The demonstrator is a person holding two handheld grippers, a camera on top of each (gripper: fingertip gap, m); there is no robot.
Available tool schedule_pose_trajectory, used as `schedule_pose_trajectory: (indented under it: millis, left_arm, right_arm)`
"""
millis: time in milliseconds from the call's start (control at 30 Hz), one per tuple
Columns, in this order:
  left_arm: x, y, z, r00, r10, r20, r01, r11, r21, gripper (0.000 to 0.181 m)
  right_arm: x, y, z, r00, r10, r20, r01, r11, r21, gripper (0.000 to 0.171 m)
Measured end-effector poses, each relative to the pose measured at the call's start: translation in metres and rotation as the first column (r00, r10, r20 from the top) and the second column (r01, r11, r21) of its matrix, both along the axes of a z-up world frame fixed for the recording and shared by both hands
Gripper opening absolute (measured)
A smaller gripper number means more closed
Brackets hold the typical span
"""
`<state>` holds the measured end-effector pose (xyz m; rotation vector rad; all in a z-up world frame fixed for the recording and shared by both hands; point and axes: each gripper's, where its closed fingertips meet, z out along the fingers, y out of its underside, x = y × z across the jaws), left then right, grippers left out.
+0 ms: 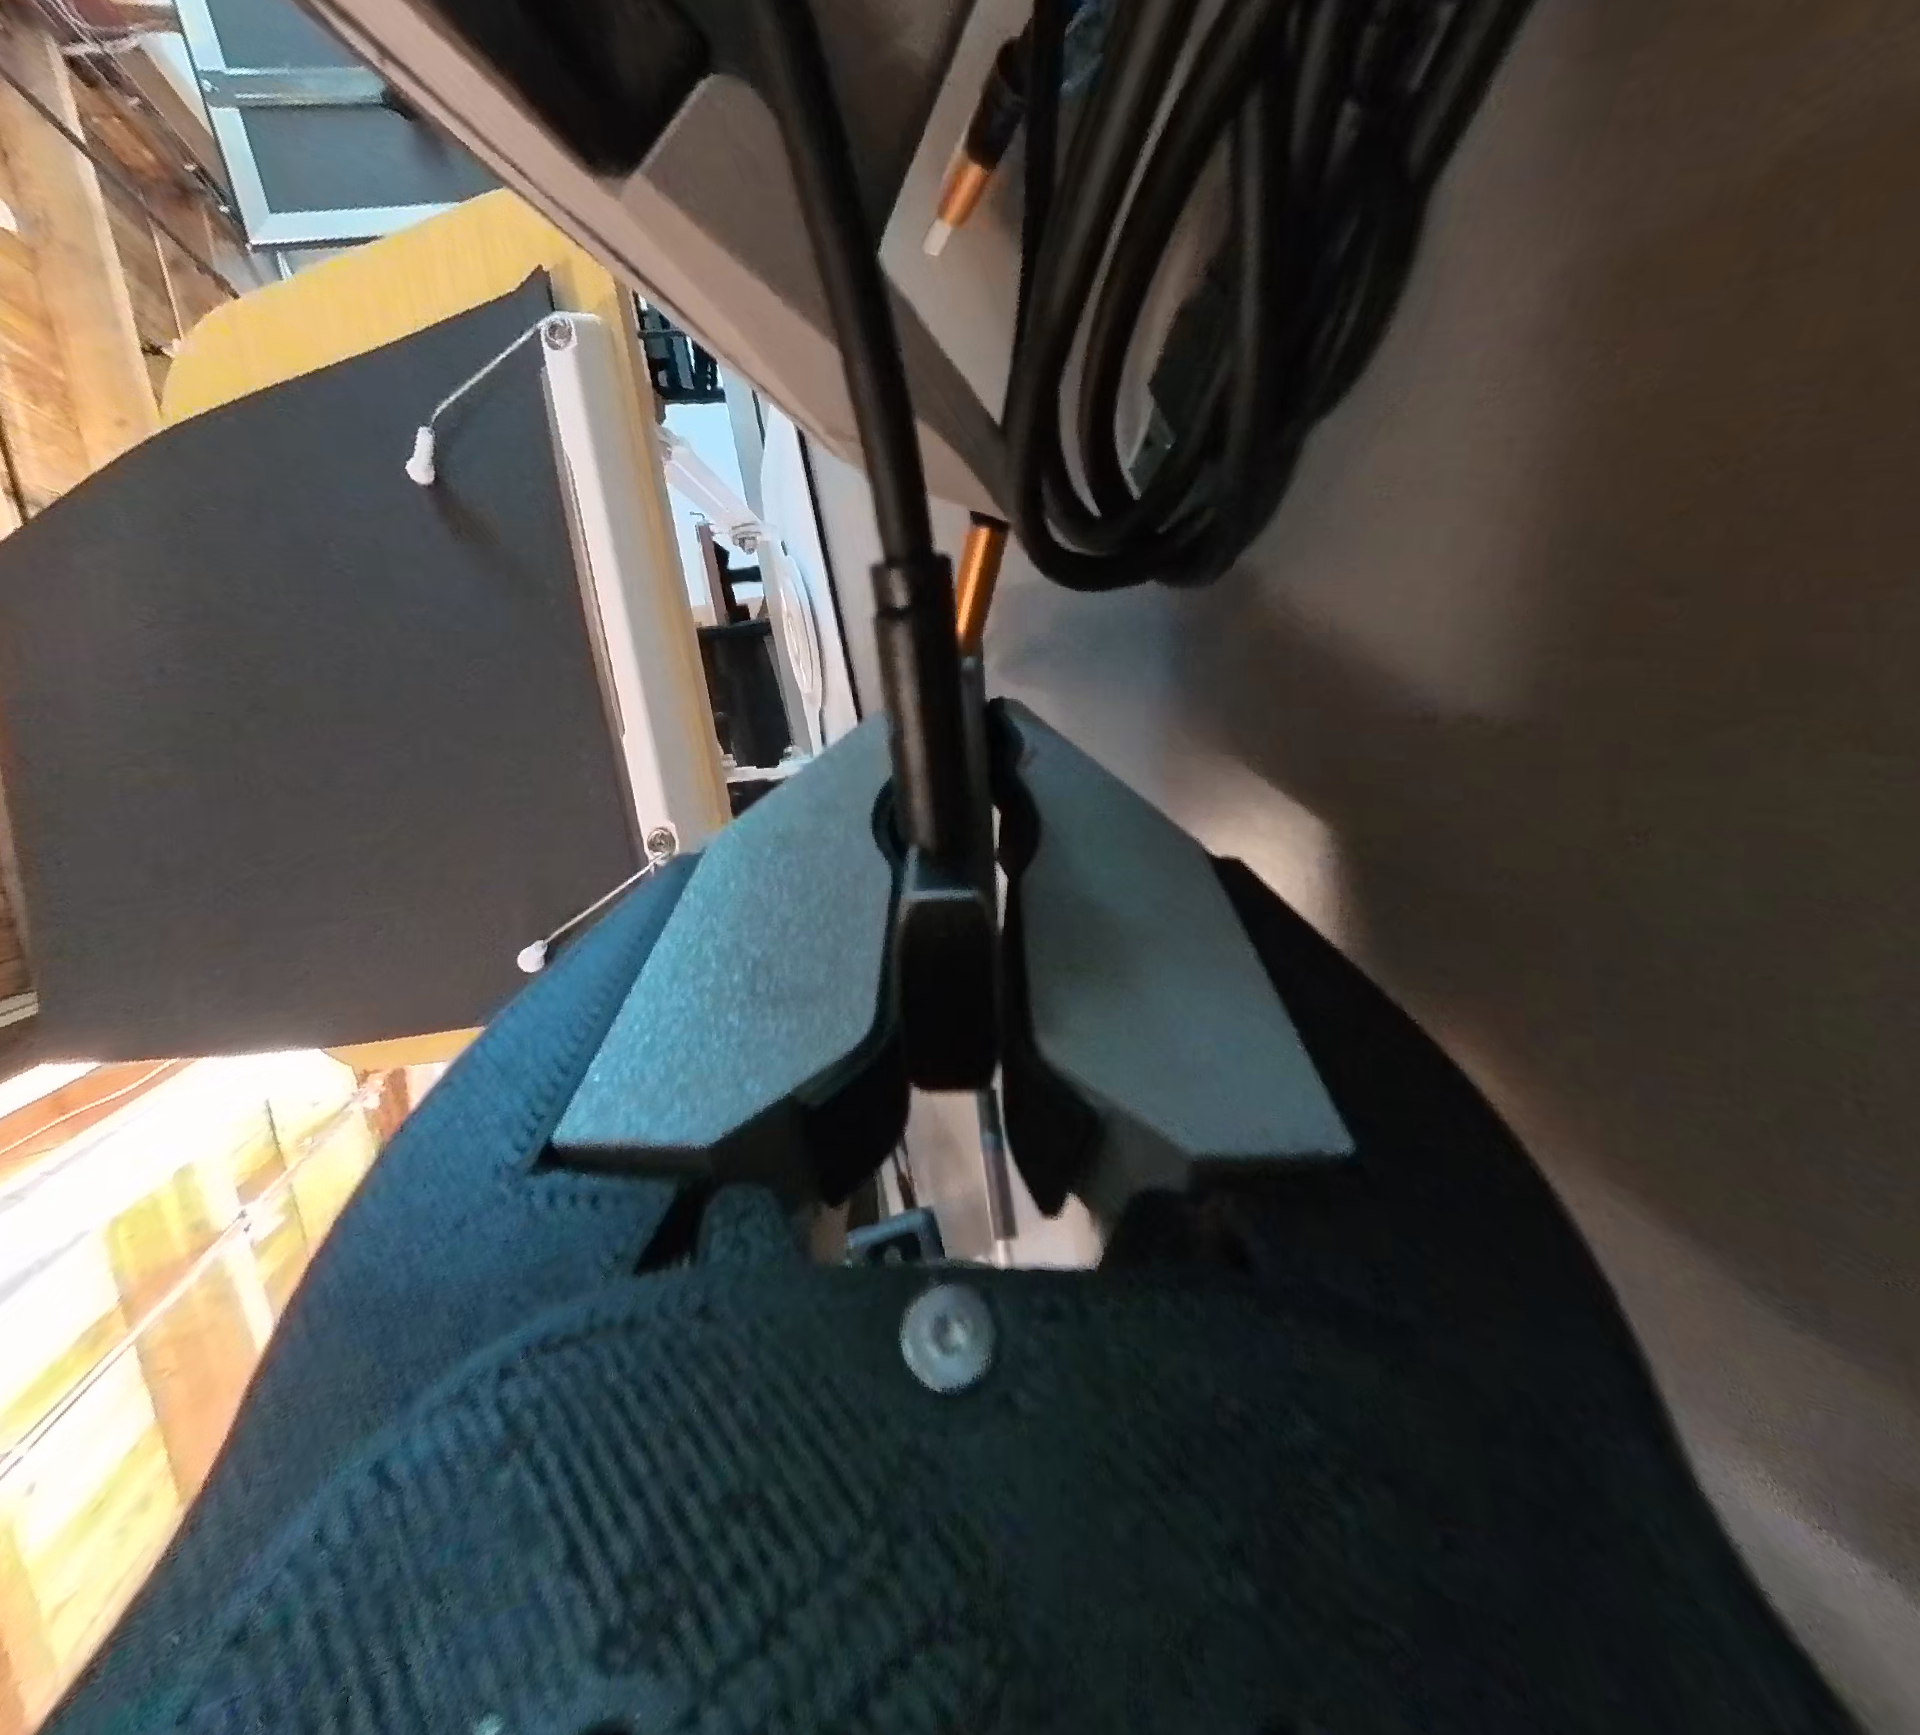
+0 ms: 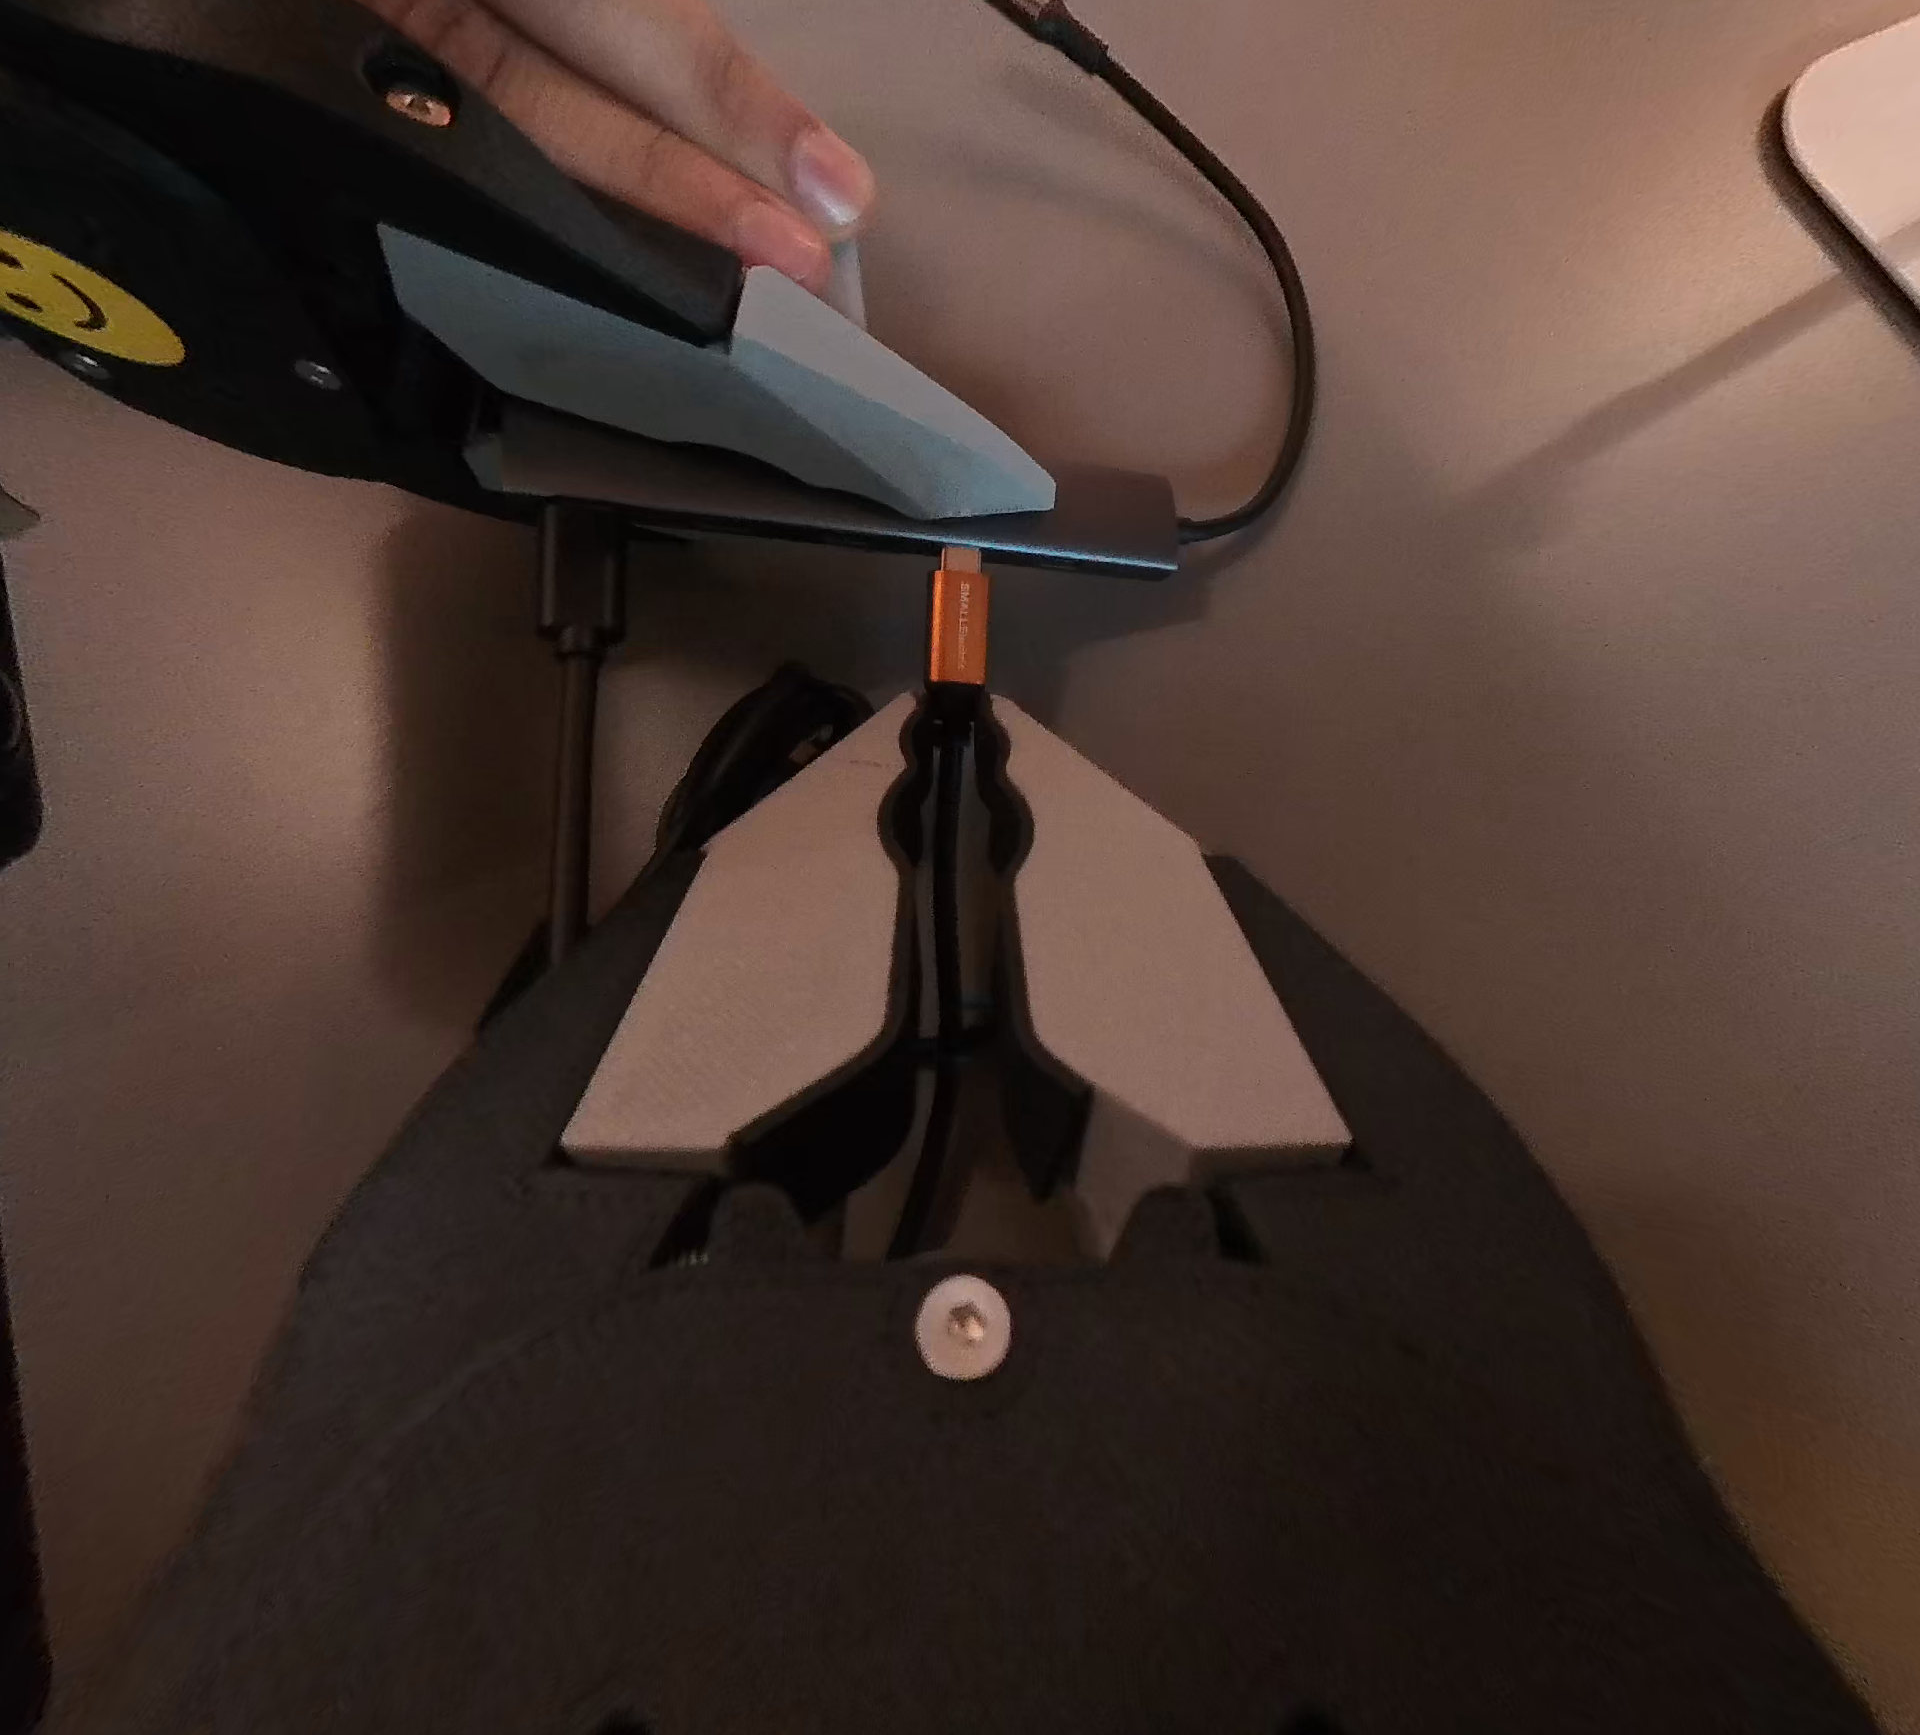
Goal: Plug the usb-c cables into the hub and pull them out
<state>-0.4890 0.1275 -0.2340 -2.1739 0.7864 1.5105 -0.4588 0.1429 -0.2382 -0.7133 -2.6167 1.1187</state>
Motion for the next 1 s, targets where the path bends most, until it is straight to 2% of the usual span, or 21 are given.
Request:
schedule_pose_trajectory:
  millis: [333, 733, 867, 1000]
  left_arm:
    - [0.003, 0.0, -0.002, 0.999, 0.008, -0.032, -0.01, 0.999, -0.041, 0.007]
    - [0.002, -0.001, -0.003, 1.0, 0.005, -0.029, -0.006, 0.999, -0.045, 0.008]
    - [-0.002, -0.001, 0.001, 1.0, 0.007, 0.005, -0.007, 1.0, 0.003, 0.008]
    - [-0.002, -0.002, 0.01, 0.995, -0.028, 0.093, 0.016, 0.992, 0.123, 0.008]
  right_arm:
    - [0.001, 0.0, -0.003, 1.0, -0.008, 0.019, 0.008, 1.0, 0.014, 0.003]
    - [-0.001, -0.002, 0.001, 0.998, -0.012, 0.056, 0.015, 0.998, -0.055, 0.004]
    - [-0.005, -0.003, 0.007, 0.999, -0.017, 0.035, 0.02, 0.995, -0.1, 0.004]
    - [-0.007, -0.003, 0.02, 1.0, -0.01, 0.013, 0.012, 0.986, -0.168, 0.004]
